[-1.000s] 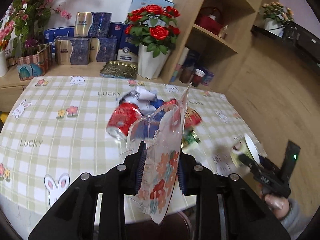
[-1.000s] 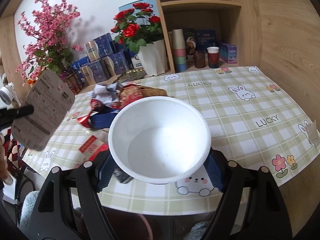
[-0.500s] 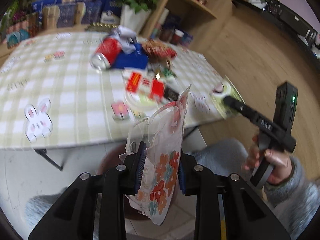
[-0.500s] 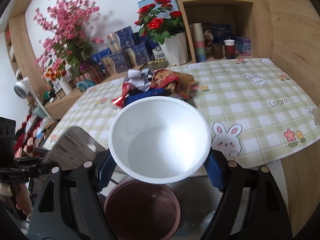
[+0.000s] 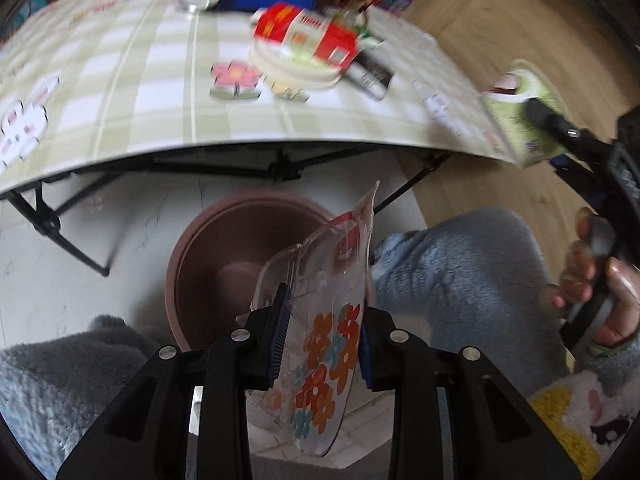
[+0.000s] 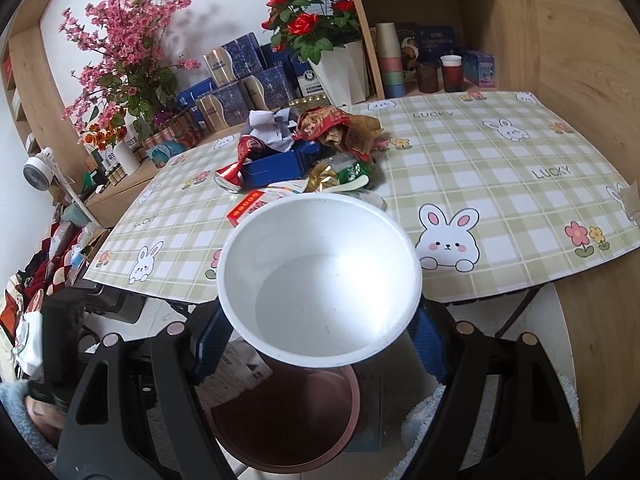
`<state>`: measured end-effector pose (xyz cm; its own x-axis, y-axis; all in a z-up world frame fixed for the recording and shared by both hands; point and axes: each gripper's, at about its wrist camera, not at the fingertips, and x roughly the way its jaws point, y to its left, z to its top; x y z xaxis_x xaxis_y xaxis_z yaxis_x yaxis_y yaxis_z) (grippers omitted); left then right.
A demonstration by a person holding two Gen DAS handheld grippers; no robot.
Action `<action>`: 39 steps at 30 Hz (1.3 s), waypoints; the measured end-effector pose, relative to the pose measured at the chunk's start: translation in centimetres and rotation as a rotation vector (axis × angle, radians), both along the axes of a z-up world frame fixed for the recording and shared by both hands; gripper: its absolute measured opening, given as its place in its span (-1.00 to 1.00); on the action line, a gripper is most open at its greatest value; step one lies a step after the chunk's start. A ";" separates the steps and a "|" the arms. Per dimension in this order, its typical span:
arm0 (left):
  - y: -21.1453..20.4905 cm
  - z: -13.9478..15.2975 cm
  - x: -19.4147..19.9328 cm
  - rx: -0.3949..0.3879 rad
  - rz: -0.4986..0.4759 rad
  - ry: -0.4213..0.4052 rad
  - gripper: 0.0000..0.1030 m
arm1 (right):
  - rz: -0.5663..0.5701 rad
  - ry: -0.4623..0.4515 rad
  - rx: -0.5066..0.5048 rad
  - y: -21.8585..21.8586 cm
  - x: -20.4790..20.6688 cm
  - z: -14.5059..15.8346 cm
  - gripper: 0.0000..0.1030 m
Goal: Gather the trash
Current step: 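Carry the hook package with the left tool over the brown bin and release, then lower the white bowl into the brown bin with the right tool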
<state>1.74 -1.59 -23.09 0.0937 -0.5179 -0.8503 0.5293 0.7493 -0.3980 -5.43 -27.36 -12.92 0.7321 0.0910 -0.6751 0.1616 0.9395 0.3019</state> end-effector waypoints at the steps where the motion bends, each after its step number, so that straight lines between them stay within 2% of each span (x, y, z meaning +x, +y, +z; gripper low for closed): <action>1: -0.1 -0.5 0.4 0.015 0.005 0.010 -0.42 | 0.000 0.002 0.002 -0.1 0.0 -0.1 0.50; 6: -0.7 -2.3 2.2 0.103 0.056 0.049 -0.41 | -0.003 0.010 -0.002 -0.4 0.3 -0.6 0.50; 12: -2.0 -3.2 3.7 0.166 0.077 0.047 -0.41 | -0.005 0.035 0.013 -0.7 0.8 -1.4 0.50; 22: -3.2 -4.6 4.0 0.201 0.052 0.025 -0.40 | -0.004 0.046 0.014 -0.9 1.6 -1.8 0.50; 23: -3.2 -4.5 4.0 0.194 0.050 0.019 -0.36 | -0.004 0.048 0.014 -0.9 1.7 -1.9 0.50; 24: -3.2 -4.3 3.9 0.181 0.045 0.008 -0.20 | -0.003 0.050 0.016 -0.9 1.7 -1.9 0.50; 25: -3.2 -4.0 3.7 0.162 0.038 -0.002 0.13 | -0.002 0.052 0.018 -0.9 1.8 -1.9 0.50; 27: -3.0 -2.9 3.3 0.117 0.034 -0.031 0.45 | 0.000 0.051 0.017 -1.0 1.9 -1.8 0.50; 29: -2.9 -1.4 2.6 0.093 0.012 -0.090 0.47 | 0.000 0.048 0.012 -1.0 1.9 -1.6 0.50; 31: -2.6 -0.2 2.1 0.083 0.007 -0.142 0.58 | 0.000 0.048 0.012 -1.0 1.9 -1.6 0.50; 35: -0.6 3.1 1.4 0.009 0.059 -0.232 0.74 | 0.016 0.061 0.017 -0.6 2.0 -1.8 0.50; 39: 2.2 6.6 0.6 0.001 0.156 -0.423 0.86 | 0.058 0.080 0.027 0.7 2.2 -2.0 0.50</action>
